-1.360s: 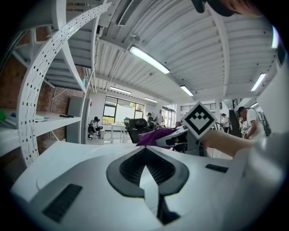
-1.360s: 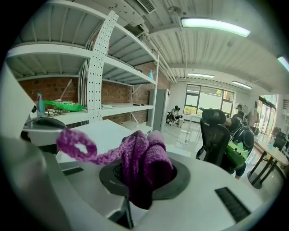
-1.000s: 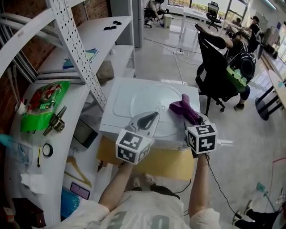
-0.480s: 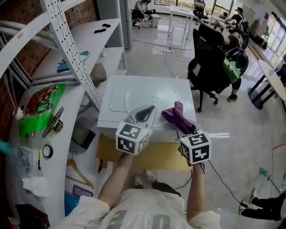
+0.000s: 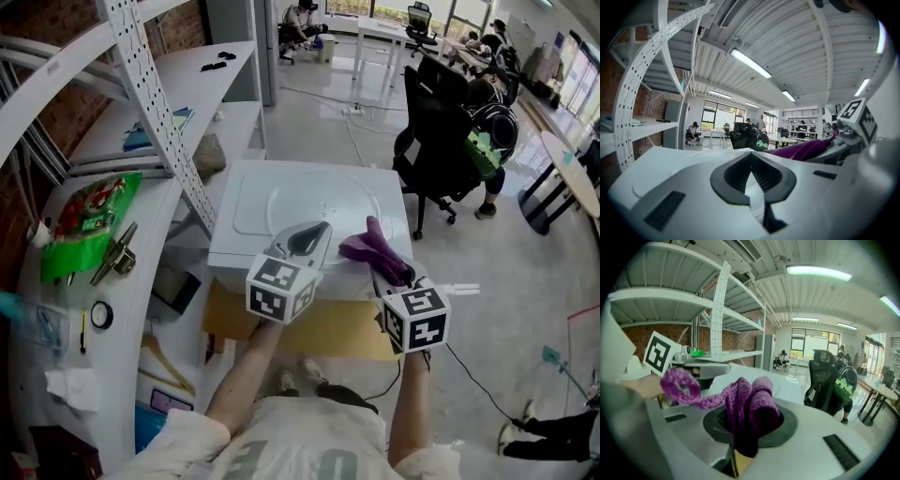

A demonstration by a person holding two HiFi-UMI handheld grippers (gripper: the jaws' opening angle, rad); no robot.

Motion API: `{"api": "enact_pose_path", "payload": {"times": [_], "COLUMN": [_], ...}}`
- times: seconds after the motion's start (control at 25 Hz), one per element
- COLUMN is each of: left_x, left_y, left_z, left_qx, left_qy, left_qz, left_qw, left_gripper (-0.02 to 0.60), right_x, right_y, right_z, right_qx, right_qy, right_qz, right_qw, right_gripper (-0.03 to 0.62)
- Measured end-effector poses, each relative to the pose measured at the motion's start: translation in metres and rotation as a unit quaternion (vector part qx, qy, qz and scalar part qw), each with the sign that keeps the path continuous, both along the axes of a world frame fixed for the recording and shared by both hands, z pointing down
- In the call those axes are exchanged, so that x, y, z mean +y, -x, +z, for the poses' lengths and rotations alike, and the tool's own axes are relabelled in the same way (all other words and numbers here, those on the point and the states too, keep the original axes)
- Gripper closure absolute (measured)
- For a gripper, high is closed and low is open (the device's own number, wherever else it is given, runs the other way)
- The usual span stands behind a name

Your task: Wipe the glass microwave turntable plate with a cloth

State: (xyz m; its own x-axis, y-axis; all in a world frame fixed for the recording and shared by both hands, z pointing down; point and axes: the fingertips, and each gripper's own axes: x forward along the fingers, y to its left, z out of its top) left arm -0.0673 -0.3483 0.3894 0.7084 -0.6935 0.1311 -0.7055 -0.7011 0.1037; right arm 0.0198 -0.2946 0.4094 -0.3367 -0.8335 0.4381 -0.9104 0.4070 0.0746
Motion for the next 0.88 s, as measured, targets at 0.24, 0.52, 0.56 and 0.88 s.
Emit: {"api": "enact_pose_path", "payload": {"times": [0.24, 0.52, 0.56, 0.88], "left_x": [0.004, 0.015, 0.013, 0.015], "left_y": [0.001, 0.044, 0.048, 0.063], "left_z": [-0.009, -0.039, -0.039, -0.039], "left_qx": [0.018, 0.055, 0.061, 0.073], "left_qy": [0.000, -0.040, -0.041, -0.052], "left_qz": [0.005, -0.067, -0.070, -0.106], "left_qw": [0.9998, 0.9955, 0.9948, 0.9904], "left_gripper": [0.580, 0.580, 0.580, 0.580], "right_x": [-0.020, -0.011, -0.011, -0.016], "right_y": [0.013, 0.023, 0.023, 0.046], "right_z": [-0.053, -0.040, -0.033, -0.035], "right_qx": [-0.095, -0.186, -0.195, -0.208], "right_qy": [-0.094, -0.109, -0.099, -0.093], "right_qz": [0.004, 0.024, 0.022, -0.048], "right_qw": [0.991, 0.976, 0.976, 0.972], "right_gripper": [0.528, 0.528, 0.528, 0.528]}}
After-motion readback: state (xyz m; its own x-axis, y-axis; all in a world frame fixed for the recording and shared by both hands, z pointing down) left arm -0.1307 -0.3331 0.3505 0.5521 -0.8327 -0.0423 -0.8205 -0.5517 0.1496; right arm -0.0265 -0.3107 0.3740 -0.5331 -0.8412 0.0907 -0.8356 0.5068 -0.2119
